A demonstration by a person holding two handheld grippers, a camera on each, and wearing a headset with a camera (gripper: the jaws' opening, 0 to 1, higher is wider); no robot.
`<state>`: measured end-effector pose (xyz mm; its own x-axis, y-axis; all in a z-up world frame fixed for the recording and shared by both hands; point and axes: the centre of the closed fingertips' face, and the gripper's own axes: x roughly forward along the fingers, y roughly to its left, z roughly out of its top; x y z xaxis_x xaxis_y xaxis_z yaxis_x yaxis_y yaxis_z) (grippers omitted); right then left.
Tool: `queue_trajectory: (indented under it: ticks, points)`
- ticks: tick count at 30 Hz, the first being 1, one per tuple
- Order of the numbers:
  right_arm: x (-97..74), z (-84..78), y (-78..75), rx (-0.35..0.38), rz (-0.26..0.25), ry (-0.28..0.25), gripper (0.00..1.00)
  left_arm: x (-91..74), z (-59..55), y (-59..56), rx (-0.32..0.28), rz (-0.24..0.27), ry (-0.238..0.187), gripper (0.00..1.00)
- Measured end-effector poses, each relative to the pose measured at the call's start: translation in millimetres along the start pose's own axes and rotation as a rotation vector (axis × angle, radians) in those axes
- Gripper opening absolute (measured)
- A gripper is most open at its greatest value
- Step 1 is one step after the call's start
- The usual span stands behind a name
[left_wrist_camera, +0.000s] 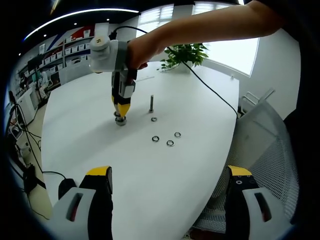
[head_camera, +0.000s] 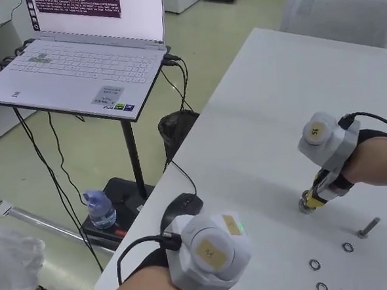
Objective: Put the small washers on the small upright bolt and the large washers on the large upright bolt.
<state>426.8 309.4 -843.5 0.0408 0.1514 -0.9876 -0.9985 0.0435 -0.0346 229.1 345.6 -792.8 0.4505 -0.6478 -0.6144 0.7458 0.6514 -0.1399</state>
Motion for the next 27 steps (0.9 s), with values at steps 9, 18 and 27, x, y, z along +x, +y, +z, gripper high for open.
queue_trajectory:
  ticks: [9,18,27]
  points:
    - [5.2,0.7,0.2,0.011,0.01,0.006,0.22,-1.2,-1.0,2.5,-0.011,0.003,-0.007,0.94]
    - [11.2,-1.9,0.3,0.003,0.013,0.025,0.22,-1.6,-2.3,3.8,-0.012,0.001,0.0,0.92]
    - [11.3,0.1,1.2,0.01,0.011,0.01,0.23,-0.6,-4.9,2.6,-0.01,-0.004,0.007,0.91]
